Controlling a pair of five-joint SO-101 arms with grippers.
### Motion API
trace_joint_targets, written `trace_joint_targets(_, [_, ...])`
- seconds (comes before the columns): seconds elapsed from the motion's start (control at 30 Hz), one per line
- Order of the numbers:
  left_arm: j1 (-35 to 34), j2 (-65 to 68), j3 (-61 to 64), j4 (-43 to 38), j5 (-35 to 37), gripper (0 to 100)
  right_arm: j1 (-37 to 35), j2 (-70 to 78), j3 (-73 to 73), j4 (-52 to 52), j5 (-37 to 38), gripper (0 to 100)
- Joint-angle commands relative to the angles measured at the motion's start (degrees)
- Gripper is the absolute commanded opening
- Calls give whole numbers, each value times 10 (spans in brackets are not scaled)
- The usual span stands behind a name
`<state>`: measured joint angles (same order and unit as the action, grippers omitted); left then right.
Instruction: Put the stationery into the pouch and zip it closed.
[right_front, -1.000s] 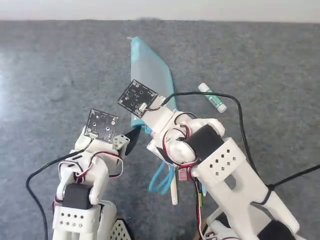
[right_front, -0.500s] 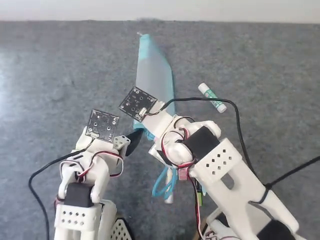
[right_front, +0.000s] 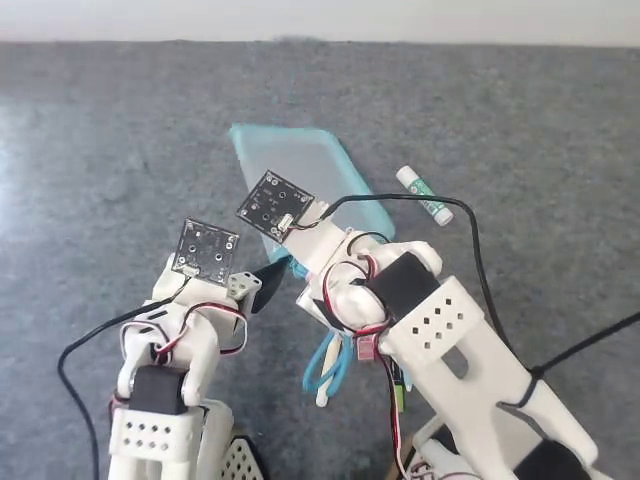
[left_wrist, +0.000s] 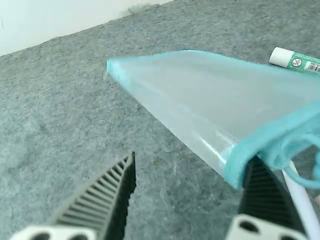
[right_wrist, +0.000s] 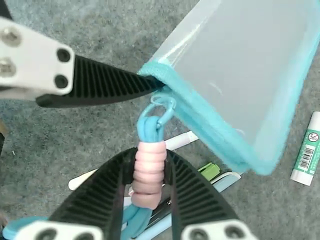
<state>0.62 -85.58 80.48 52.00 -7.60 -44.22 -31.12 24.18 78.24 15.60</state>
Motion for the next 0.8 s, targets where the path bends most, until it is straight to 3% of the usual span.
trace_joint_targets(0.0, [23, -11, 4, -11, -6, 323, -5, -22, -4, -11, 9, 7])
trace_joint_targets(0.2, [54, -11, 38, -43, -47, 215, -5, -25, -5, -8, 9, 7])
trace_joint_targets(0.57, [49, -11, 39, -44, -44, 197, -5, -29, -7, 1, 11, 7])
trace_joint_targets(0.77, [50, -11, 39, -53, -62, 88, -2, -25, -3, 2, 11, 7])
